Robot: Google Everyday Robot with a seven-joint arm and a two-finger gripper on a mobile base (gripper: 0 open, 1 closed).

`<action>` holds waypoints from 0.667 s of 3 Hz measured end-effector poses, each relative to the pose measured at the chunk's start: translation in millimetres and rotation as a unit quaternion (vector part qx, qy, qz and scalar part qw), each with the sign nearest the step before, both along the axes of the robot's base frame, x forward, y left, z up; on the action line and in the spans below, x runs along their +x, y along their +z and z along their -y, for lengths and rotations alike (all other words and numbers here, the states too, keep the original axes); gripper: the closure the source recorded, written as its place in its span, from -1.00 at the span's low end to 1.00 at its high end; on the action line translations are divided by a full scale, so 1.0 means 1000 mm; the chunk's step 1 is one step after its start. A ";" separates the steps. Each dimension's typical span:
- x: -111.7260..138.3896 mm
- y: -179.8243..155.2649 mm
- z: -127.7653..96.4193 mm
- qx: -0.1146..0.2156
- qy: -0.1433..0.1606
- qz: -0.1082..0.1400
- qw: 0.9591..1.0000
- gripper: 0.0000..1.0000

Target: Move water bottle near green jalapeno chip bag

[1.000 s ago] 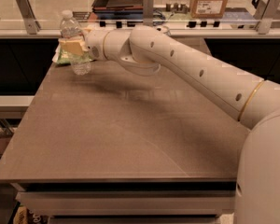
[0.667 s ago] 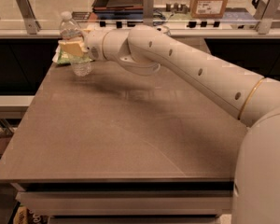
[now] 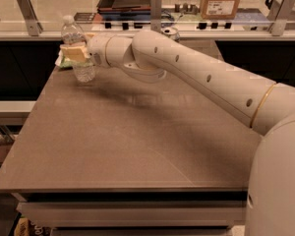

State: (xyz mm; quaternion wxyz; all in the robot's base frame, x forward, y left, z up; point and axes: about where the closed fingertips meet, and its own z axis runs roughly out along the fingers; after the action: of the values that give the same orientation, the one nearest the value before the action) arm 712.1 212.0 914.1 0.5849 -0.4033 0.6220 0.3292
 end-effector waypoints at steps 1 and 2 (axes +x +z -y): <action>0.000 0.000 -0.001 0.000 0.000 0.000 1.000 0.66; 0.000 0.000 -0.001 0.000 0.001 0.000 1.000 0.16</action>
Offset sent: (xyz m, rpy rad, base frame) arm -0.0003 0.0008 0.0000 -0.0001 0.0002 0.0009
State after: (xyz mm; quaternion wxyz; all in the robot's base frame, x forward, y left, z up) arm 711.7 213.0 914.2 0.5846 -0.4037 0.6218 0.3295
